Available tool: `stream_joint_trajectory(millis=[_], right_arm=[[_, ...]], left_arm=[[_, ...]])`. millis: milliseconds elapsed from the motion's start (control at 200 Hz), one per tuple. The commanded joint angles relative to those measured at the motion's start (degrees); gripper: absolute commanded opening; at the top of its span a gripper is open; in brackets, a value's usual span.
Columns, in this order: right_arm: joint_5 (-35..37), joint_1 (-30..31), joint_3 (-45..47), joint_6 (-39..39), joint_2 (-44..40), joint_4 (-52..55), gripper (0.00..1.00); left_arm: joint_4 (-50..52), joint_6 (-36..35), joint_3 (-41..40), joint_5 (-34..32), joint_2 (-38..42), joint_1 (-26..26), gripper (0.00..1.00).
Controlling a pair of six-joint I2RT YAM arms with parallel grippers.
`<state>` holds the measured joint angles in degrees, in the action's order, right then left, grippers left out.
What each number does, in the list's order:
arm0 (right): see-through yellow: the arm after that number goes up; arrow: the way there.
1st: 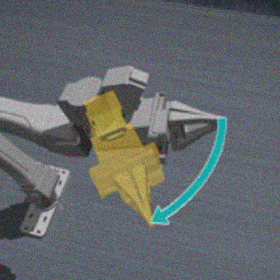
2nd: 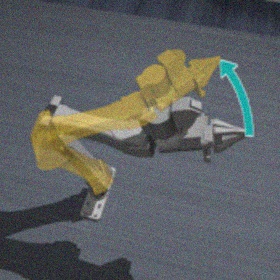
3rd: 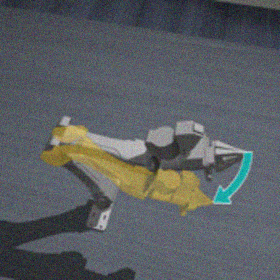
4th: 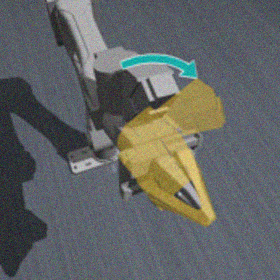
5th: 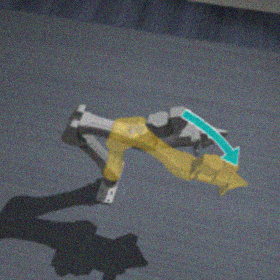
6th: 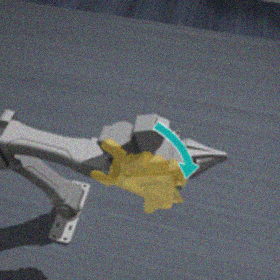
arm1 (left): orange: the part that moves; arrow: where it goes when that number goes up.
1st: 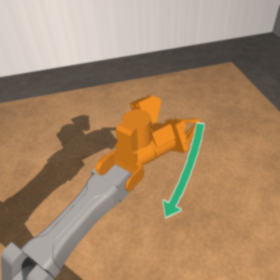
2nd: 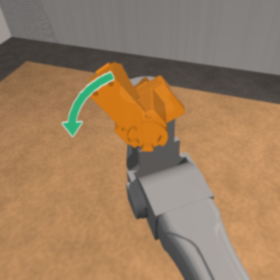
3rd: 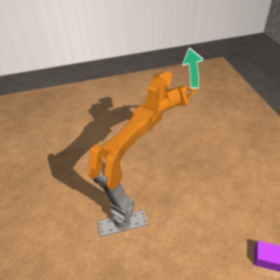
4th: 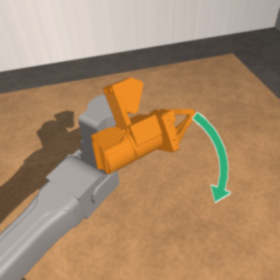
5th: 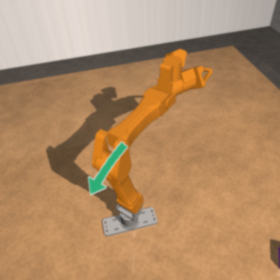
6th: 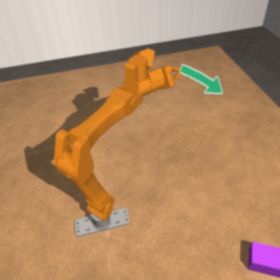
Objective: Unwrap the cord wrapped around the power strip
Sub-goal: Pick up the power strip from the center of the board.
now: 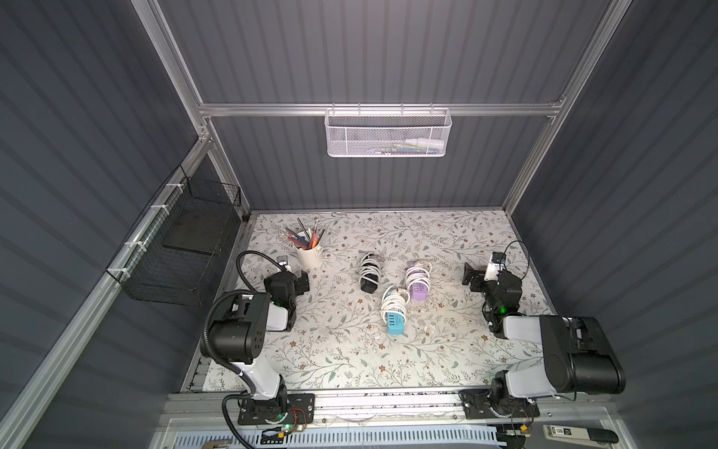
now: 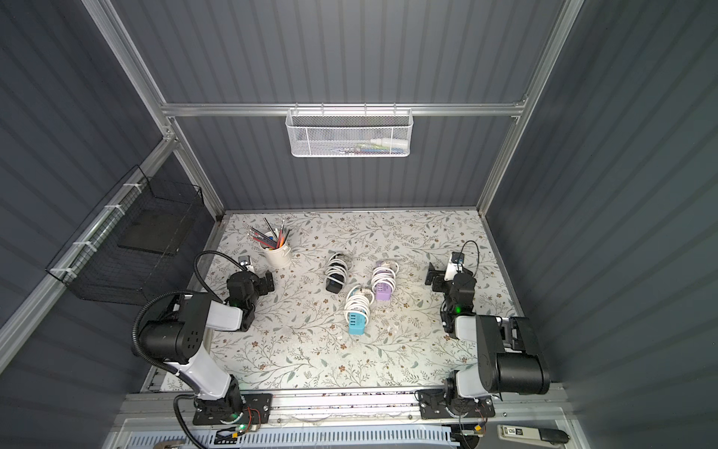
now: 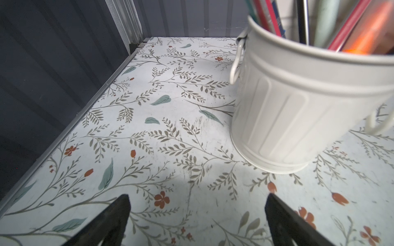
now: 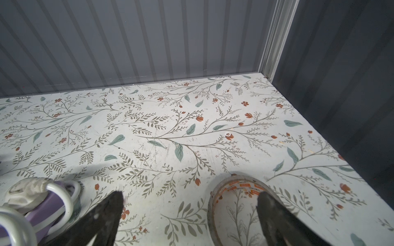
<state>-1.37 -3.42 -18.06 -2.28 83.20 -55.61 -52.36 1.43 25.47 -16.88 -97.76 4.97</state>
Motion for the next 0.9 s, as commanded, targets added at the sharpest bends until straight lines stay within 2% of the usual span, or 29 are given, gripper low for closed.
stream_joint_trajectory(millis=[0, 230, 280, 340, 490, 550, 610, 670, 715, 765, 821, 896], right_arm=[[-0.9, -0.4, -1.2, -0.4, 0.7, 0.4, 0.99], [-0.8, -0.4, -0.7, -0.3, 0.3, -0.4, 0.99], [-0.4, -0.4, -1.2, -0.6, -1.3, 1.9, 0.99], [-1.1, -0.4, -1.9, -0.2, -4.3, 5.2, 0.99], [-7.4, 2.1, -9.5, 3.6, -11.3, 23.5, 0.99], [-6.8, 3.8, -12.8, 0.4, -13.1, 27.5, 0.99], [-5.4, 5.8, -16.1, -1.7, -15.5, 31.4, 0.99], [0.6, 8.4, -19.0, -6.4, -18.4, 33.4, 0.99], [1.3, 10.0, -21.0, -8.8, -20.9, 35.2, 0.99], [-1.1, 12.1, -23.3, -8.7, -22.2, 37.9, 0.99], [-6.3, 13.4, -27.8, -6.2, -21.7, 45.0, 0.99], [-1.6, 17.6, -32.2, -3.2, -20.6, 51.4, 0.99]], left_arm=[[-0.5, -1.3, 1.3, -0.5, -0.8, 0.4, 1.0], [-0.6, -1.3, 1.6, -1.3, 0.0, 0.4, 1.0], [6.9, -0.6, 4.6, -4.1, 2.9, 0.4, 1.0], [22.9, 1.4, 11.9, -7.3, 5.9, 0.4, 1.0], [45.5, 7.4, 27.1, -10.5, 8.7, 1.1, 1.0], [53.3, 12.0, 33.3, -13.7, 8.7, 2.8, 1.0], [61.4, 13.1, 39.0, -18.0, 9.7, 7.6, 1.0], [64.8, 9.0, 42.2, -15.3, 12.7, 11.7, 1.0], [63.4, 10.2, 40.4, -10.8, 15.8, 12.3, 1.0], [59.9, 12.4, 37.3, -5.0, 18.5, 11.7, 1.0], [59.5, 13.1, 36.1, -1.7, 20.3, 11.9, 1.0], [61.6, 15.0, 36.7, 0.0, 22.2, 12.1, 1.0]])
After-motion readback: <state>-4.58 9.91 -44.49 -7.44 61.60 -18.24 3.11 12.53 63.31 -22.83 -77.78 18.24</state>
